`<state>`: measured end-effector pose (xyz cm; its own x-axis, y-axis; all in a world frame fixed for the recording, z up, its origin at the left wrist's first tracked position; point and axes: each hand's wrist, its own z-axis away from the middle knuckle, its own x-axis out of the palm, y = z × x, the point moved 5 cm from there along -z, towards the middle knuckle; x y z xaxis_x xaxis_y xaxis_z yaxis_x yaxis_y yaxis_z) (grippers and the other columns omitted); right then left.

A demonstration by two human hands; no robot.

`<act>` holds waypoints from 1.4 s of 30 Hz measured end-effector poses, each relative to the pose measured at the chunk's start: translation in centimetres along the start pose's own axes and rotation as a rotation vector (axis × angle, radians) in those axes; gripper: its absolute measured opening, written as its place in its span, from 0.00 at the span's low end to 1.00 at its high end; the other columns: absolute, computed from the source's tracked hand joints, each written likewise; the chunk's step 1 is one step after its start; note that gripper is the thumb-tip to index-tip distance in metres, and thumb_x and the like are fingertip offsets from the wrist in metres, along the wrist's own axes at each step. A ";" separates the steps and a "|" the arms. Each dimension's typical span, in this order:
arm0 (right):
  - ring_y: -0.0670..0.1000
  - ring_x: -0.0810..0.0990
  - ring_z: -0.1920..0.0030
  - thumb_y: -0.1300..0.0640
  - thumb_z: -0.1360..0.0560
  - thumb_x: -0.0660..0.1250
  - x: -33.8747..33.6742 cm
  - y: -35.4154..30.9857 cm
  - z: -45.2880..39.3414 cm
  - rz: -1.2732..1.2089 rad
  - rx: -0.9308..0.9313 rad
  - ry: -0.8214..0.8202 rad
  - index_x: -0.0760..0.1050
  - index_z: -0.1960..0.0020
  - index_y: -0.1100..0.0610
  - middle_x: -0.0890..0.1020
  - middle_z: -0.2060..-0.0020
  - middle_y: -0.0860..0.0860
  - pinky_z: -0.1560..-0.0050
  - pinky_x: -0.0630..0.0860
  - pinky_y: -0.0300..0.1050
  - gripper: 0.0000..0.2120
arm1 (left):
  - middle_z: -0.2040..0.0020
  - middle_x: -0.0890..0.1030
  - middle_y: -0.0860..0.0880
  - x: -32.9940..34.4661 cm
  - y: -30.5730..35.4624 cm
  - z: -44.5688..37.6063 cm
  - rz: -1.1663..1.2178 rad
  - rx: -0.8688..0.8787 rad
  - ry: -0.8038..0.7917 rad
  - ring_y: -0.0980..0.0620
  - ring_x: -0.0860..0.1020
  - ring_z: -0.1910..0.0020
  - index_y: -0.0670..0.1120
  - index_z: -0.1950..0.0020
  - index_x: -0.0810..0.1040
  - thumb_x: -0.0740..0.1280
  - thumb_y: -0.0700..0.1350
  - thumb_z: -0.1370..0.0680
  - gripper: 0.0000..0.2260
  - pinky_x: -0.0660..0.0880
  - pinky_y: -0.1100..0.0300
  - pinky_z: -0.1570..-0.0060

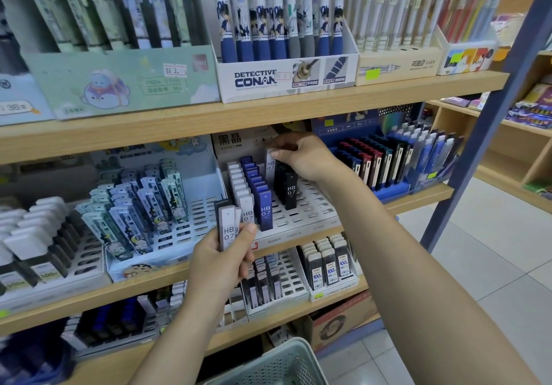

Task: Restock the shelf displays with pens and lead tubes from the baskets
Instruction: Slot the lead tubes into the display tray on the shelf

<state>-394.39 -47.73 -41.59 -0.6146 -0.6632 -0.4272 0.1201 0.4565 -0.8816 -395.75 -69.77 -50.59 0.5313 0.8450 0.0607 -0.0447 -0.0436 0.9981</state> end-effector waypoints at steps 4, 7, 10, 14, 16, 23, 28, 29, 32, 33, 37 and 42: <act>0.53 0.79 0.43 0.60 0.23 0.71 -0.2 -0.5 0.2 -0.097 -0.025 0.059 0.83 0.49 0.53 0.83 0.48 0.50 0.37 0.75 0.46 0.04 | 0.69 0.78 0.47 0.0 0.1 0.1 -0.003 0.007 0.010 0.52 0.71 0.75 0.47 0.56 0.79 0.72 0.49 0.23 0.07 0.67 0.65 0.77; 0.52 0.80 0.45 0.63 0.24 0.73 -0.2 -0.2 0.1 -0.176 -0.038 0.098 0.82 0.59 0.47 0.83 0.57 0.42 0.38 0.76 0.45 0.11 | 0.69 0.77 0.48 0.1 0.2 0.2 -0.003 0.006 0.011 0.52 0.71 0.75 0.47 0.58 0.79 0.72 0.49 0.23 0.07 0.67 0.65 0.77; 0.53 0.82 0.44 0.61 0.26 0.75 0.1 0.3 0.0 -0.195 -0.035 0.090 0.81 0.60 0.44 0.84 0.54 0.45 0.37 0.76 0.46 0.12 | 0.69 0.77 0.47 0.0 0.2 0.2 -0.005 0.006 0.013 0.52 0.71 0.75 0.47 0.57 0.79 0.72 0.49 0.23 0.08 0.67 0.65 0.77; 0.53 0.82 0.44 0.58 0.29 0.78 0.4 0.5 -0.3 -0.195 -0.003 0.084 0.82 0.58 0.45 0.85 0.53 0.47 0.34 0.75 0.49 0.08 | 0.69 0.77 0.47 0.0 0.2 0.2 -0.006 0.014 0.010 0.52 0.71 0.75 0.48 0.58 0.78 0.72 0.49 0.22 0.08 0.67 0.65 0.77; 0.51 0.82 0.45 0.59 0.29 0.77 0.5 0.4 -0.3 -0.204 0.006 0.075 0.82 0.58 0.47 0.84 0.55 0.45 0.35 0.75 0.47 0.08 | 0.69 0.77 0.47 0.1 0.3 0.2 -0.007 0.012 0.012 0.53 0.71 0.75 0.47 0.57 0.78 0.72 0.49 0.23 0.07 0.66 0.66 0.77; 0.51 0.82 0.45 0.62 0.27 0.75 0.5 0.3 -0.3 -0.204 0.008 0.052 0.85 0.52 0.52 0.84 0.52 0.49 0.37 0.76 0.43 0.07 | 0.69 0.77 0.47 0.1 0.4 0.2 -0.002 0.004 0.011 0.53 0.71 0.75 0.46 0.56 0.79 0.72 0.48 0.23 0.07 0.67 0.66 0.78; 0.53 0.82 0.43 0.63 0.26 0.75 0.3 0.6 -0.6 -0.186 0.024 0.059 0.85 0.52 0.52 0.84 0.52 0.49 0.34 0.76 0.48 0.07 | 0.69 0.77 0.47 0.1 0.4 0.3 0.005 -0.007 0.010 0.53 0.70 0.76 0.47 0.58 0.78 0.72 0.48 0.22 0.07 0.67 0.66 0.78; 0.52 0.82 0.43 0.62 0.26 0.75 0.3 0.5 -0.6 -0.181 0.020 0.059 0.85 0.52 0.52 0.84 0.52 0.49 0.34 0.75 0.47 0.07 | 0.69 0.77 0.47 0.1 0.4 0.3 0.002 -0.006 0.010 0.53 0.70 0.76 0.47 0.58 0.78 0.72 0.48 0.22 0.07 0.67 0.66 0.78; 0.50 0.81 0.44 0.60 0.27 0.76 0.7 0.5 -0.6 -0.181 0.009 0.035 0.85 0.51 0.52 0.85 0.51 0.48 0.37 0.76 0.42 0.06 | 0.70 0.77 0.47 0.1 0.4 0.3 0.003 -0.003 0.012 0.53 0.70 0.76 0.46 0.56 0.79 0.72 0.48 0.22 0.07 0.67 0.66 0.78; 0.48 0.81 0.45 0.60 0.27 0.76 0.8 0.5 -0.5 -0.189 0.005 0.022 0.85 0.50 0.53 0.85 0.51 0.47 0.41 0.75 0.38 0.07 | 0.70 0.77 0.47 0.1 0.4 0.3 0.005 0.000 0.013 0.53 0.70 0.76 0.46 0.55 0.79 0.72 0.48 0.22 0.06 0.67 0.66 0.78; 0.44 0.80 0.48 0.59 0.26 0.75 0.8 0.7 -0.4 -0.203 0.011 -0.007 0.85 0.51 0.52 0.83 0.54 0.45 0.52 0.72 0.27 0.05 | 0.70 0.77 0.47 0.1 0.3 0.2 0.005 0.005 0.014 0.53 0.70 0.76 0.46 0.54 0.80 0.72 0.48 0.22 0.07 0.67 0.66 0.78; 0.44 0.80 0.51 0.56 0.26 0.75 0.8 1.4 -0.7 -0.245 0.146 -0.024 0.85 0.51 0.50 0.84 0.52 0.46 0.60 0.72 0.31 0.05 | 0.70 0.77 0.48 0.0 0.2 0.1 0.006 0.004 0.014 0.53 0.71 0.76 0.45 0.53 0.80 0.72 0.49 0.23 0.07 0.67 0.66 0.77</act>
<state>-395.22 -47.20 -43.00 -0.6205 -0.7580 -0.2010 0.0825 0.1918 -0.9780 -395.67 -69.83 -50.37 0.5195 0.8519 0.0660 -0.0441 -0.0504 0.9978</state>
